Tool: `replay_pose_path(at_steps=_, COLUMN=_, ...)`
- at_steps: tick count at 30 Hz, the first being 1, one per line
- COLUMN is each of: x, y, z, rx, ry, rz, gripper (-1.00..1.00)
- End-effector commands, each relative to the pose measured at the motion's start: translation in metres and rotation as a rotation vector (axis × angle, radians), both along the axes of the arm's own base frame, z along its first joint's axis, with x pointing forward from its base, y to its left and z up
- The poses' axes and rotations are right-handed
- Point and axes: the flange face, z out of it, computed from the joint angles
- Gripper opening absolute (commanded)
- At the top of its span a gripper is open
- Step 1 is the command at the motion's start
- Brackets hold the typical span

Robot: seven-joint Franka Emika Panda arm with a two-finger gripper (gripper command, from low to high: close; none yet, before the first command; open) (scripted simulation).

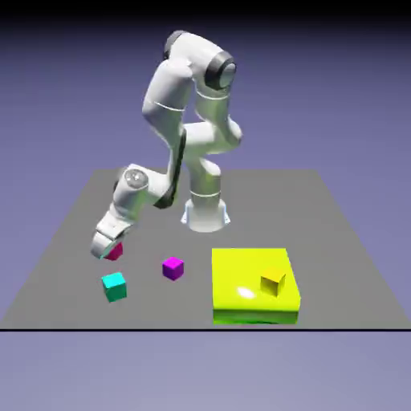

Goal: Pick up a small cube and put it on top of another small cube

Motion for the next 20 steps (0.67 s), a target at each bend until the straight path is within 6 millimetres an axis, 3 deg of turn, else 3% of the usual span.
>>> replay_pose_path(at_steps=1, x=0.015, y=0.003, z=0.007, rx=-0.002, ry=0.000, rz=0.047, gripper=-1.00)
replay_pose_path(at_steps=7, x=0.101, y=0.038, z=0.052, rx=0.002, ry=-0.001, rz=0.328, gripper=-1.00)
replay_pose_path(at_steps=8, x=0.101, y=0.038, z=0.052, rx=0.002, ry=-0.001, rz=0.328, gripper=-1.00)
replay_pose_path(at_steps=17, x=0.100, y=0.019, z=-0.015, rx=0.002, ry=-0.001, rz=0.328, gripper=-1.00)
replay_pose_path(at_steps=18, x=0.100, y=0.019, z=-0.015, rx=0.002, ry=-0.001, rz=0.328, gripper=1.00)
replay_pose_path(at_steps=20, x=0.102, y=0.021, z=-0.005, rx=-0.003, ry=-0.001, rz=0.329, gripper=1.00)
